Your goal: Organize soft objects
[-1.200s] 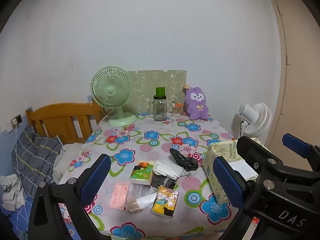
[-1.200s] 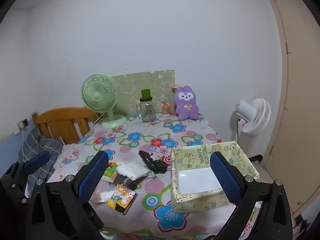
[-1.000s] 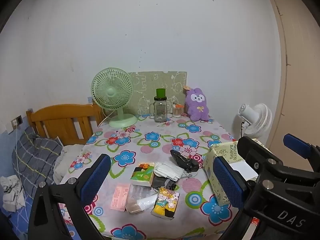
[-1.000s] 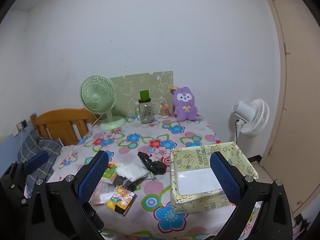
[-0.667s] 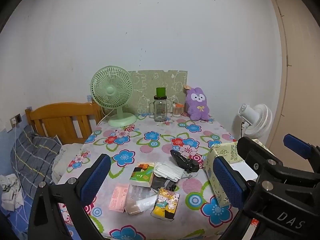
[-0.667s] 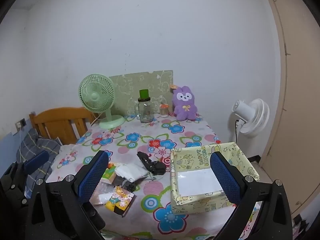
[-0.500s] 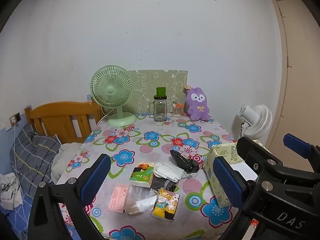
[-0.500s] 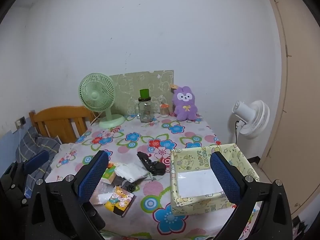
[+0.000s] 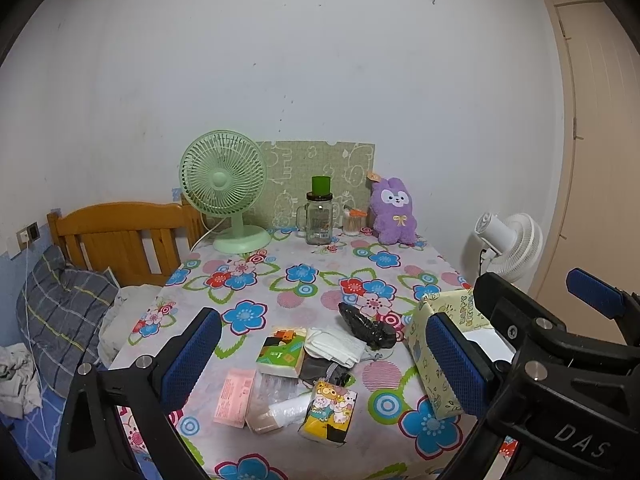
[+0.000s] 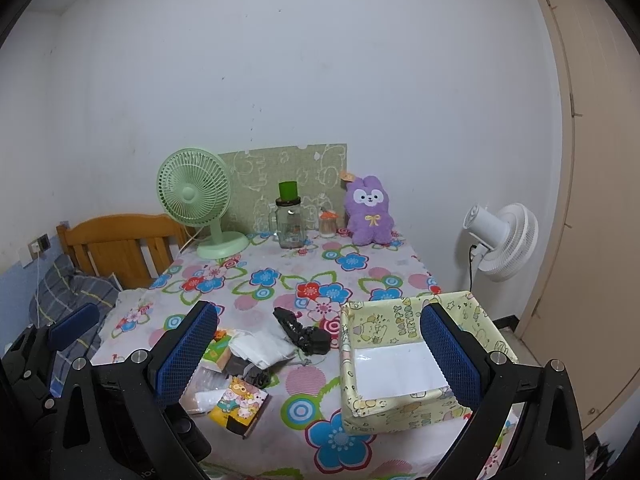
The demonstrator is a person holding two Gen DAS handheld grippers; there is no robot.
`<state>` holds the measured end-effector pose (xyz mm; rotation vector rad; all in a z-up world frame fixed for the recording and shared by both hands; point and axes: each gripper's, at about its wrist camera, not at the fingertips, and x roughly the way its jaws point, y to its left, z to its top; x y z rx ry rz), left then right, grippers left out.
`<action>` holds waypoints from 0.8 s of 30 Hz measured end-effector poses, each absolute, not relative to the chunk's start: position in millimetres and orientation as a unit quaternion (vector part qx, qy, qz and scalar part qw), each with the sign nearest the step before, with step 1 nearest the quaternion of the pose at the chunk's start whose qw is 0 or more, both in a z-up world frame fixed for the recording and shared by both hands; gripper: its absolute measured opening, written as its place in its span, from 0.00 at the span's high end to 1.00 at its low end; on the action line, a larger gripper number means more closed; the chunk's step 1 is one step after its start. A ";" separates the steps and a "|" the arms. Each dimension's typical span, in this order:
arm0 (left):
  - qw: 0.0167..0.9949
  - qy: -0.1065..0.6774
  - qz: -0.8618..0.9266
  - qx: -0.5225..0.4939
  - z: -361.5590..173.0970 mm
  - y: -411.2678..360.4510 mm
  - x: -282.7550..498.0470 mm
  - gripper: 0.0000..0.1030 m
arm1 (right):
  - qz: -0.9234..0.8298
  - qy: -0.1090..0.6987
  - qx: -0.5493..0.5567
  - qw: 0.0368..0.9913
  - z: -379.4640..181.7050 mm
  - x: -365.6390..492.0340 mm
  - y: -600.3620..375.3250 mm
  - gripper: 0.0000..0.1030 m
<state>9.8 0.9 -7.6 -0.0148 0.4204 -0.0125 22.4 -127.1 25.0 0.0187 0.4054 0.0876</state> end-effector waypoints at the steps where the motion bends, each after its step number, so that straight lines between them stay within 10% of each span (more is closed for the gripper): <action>1: 0.978 0.209 -0.007 -0.007 -8.4 -0.2 10.1 0.00 | 0.043 0.201 0.010 0.979 24.6 22.3 -127.2 0.01; 24: 0.978 0.208 -0.006 -0.008 -4.9 2.5 12.1 0.00 | 0.036 0.199 0.013 0.979 24.6 23.6 -128.6 0.01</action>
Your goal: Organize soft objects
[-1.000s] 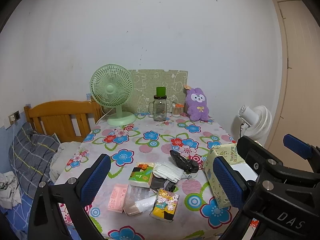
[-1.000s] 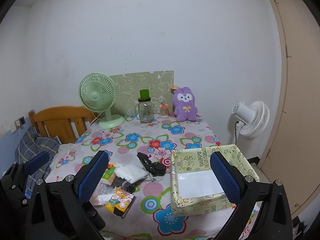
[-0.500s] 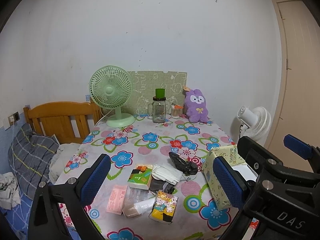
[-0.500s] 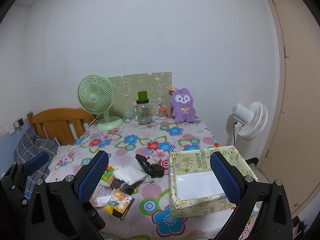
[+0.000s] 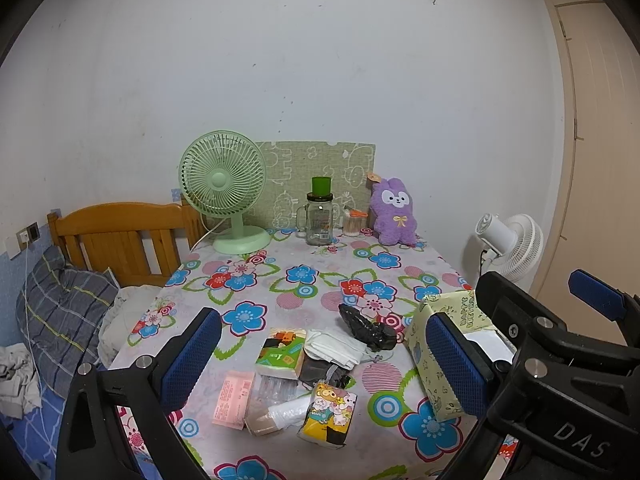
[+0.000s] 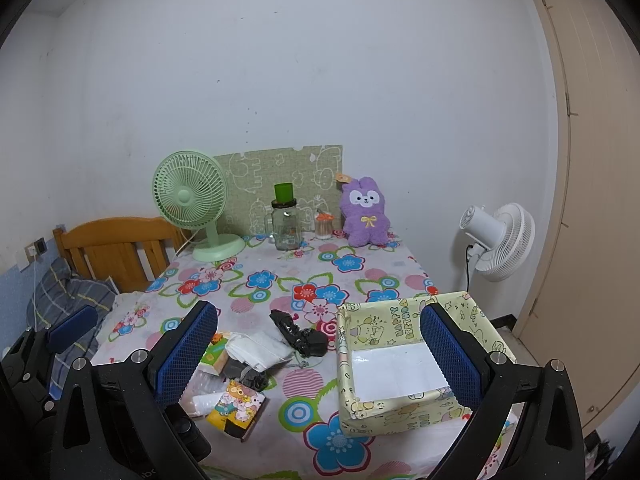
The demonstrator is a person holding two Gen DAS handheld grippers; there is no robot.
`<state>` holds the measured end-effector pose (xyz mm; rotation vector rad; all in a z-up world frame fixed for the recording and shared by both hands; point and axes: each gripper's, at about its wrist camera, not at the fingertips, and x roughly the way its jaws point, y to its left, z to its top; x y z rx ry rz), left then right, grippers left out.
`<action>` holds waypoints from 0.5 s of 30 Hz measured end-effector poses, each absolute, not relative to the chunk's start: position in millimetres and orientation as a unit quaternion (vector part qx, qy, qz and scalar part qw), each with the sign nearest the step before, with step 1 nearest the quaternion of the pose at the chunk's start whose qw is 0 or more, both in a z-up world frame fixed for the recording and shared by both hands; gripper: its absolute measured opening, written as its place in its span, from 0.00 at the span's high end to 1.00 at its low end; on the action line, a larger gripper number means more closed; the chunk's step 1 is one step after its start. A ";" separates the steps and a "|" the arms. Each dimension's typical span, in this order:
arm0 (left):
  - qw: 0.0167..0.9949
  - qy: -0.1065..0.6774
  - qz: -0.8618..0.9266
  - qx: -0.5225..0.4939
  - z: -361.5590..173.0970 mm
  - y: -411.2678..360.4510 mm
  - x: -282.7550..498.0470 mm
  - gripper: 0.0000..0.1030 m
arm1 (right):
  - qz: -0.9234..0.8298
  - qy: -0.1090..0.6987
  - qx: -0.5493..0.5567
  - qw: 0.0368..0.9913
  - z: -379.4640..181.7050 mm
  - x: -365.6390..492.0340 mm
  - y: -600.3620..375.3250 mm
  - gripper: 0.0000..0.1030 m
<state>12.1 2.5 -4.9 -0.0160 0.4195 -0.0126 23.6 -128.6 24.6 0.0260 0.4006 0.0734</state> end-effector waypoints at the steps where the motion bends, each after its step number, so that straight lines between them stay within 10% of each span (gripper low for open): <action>1: 0.978 0.208 -0.006 -0.008 -5.1 2.0 12.6 0.00 | 0.037 0.199 0.013 0.979 24.7 23.8 -128.7 0.01; 15: 0.978 0.210 0.000 -0.009 -6.2 4.3 12.6 0.00 | 0.037 0.201 0.014 0.979 24.2 24.0 -125.8 0.01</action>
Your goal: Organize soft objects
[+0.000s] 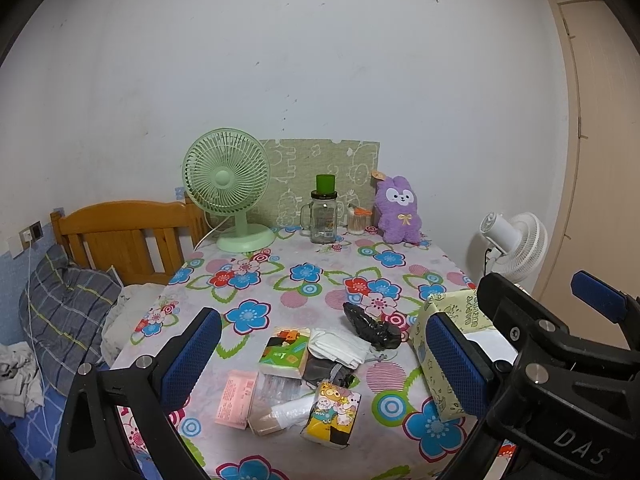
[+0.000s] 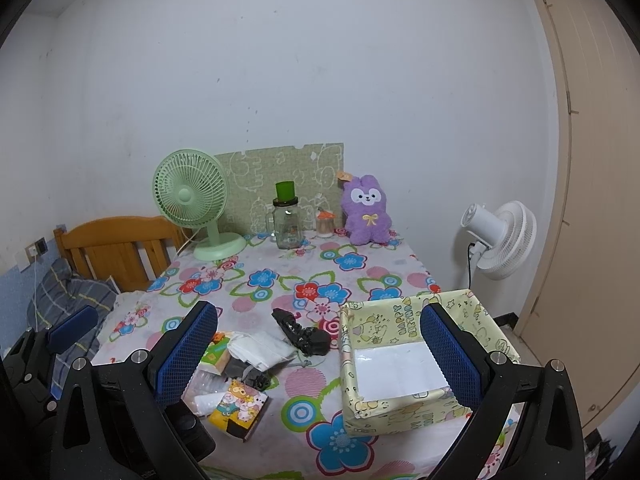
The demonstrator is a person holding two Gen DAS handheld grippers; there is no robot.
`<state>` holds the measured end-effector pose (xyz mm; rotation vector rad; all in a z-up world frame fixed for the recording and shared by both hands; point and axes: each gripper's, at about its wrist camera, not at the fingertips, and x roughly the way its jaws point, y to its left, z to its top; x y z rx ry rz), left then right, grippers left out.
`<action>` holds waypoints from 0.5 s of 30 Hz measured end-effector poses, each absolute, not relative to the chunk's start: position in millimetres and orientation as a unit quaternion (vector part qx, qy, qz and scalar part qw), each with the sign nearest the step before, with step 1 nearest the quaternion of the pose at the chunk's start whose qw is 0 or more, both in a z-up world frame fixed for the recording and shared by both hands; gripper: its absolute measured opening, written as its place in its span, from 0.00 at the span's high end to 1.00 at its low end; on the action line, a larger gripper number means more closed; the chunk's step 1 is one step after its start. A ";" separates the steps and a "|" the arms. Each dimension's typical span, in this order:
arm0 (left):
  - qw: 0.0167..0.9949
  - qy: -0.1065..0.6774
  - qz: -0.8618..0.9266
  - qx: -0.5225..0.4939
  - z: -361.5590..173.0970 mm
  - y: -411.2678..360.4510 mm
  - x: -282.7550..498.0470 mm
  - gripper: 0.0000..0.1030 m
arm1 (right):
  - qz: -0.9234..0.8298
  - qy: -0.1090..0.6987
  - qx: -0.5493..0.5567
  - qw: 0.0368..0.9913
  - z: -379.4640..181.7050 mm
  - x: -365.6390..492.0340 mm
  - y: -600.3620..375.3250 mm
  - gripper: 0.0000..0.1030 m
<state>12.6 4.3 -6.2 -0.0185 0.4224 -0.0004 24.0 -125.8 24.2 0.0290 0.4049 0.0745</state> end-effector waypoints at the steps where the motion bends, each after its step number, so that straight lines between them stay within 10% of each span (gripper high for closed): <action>1: 0.978 0.209 0.000 -0.009 -6.2 4.2 12.5 0.00 | 0.037 0.201 0.014 0.979 24.2 23.9 -125.7 0.01; 15: 0.977 0.211 0.002 -0.008 -8.7 12.2 14.0 0.02 | 0.041 0.202 0.019 0.978 20.9 25.9 -117.0 0.01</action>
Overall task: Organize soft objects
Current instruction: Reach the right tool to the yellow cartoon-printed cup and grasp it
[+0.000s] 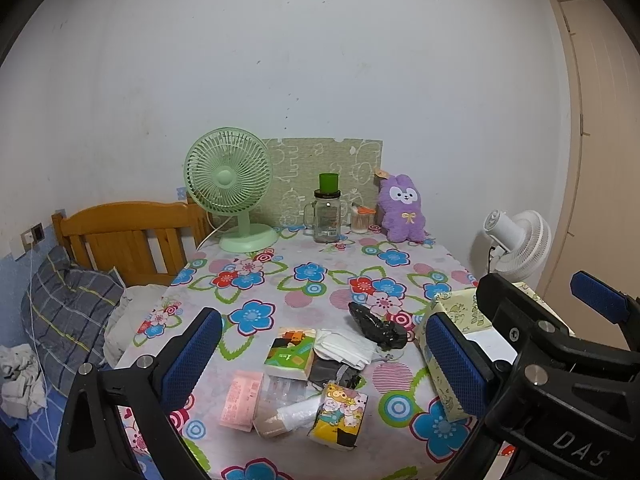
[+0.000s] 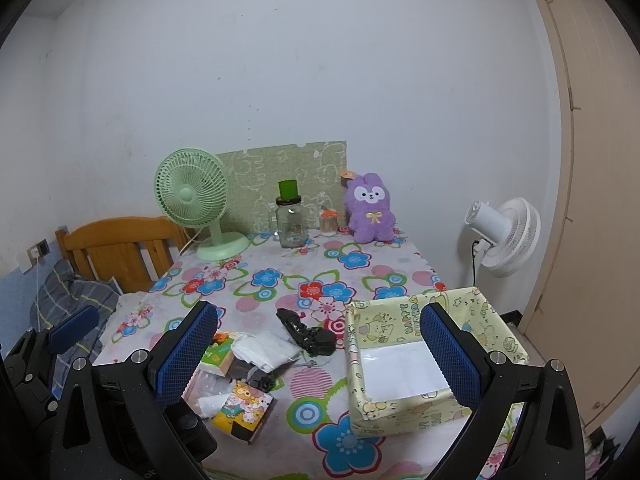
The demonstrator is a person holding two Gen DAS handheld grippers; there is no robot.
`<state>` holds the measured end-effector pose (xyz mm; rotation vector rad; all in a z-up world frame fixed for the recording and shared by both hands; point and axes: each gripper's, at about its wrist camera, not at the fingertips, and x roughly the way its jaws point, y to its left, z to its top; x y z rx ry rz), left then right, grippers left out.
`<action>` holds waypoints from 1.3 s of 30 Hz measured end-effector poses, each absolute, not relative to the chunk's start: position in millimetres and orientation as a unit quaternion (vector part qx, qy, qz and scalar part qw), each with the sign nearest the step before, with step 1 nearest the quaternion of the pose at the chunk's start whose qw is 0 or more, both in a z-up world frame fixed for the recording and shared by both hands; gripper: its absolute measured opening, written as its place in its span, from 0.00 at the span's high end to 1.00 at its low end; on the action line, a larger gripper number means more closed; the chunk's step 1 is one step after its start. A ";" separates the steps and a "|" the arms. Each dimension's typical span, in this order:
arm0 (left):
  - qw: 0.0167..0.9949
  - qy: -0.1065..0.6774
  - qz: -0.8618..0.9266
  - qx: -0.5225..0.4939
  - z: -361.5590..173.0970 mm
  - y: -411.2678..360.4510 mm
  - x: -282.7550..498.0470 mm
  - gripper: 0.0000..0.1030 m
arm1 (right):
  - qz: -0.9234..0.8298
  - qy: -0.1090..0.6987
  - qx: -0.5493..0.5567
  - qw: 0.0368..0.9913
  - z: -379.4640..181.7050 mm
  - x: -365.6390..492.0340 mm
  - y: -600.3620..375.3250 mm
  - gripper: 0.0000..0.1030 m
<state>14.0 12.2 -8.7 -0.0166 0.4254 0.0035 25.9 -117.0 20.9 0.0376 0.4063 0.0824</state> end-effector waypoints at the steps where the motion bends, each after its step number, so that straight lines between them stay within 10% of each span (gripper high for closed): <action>1: 0.977 0.211 0.001 -0.008 -9.3 13.3 14.1 0.03 | 0.042 0.203 0.019 0.978 20.3 27.6 -115.4 0.01; 39: 0.952 0.304 -0.002 -0.026 -97.8 57.5 72.5 0.20 | 0.068 0.282 0.014 0.957 -71.0 92.1 -60.0 0.09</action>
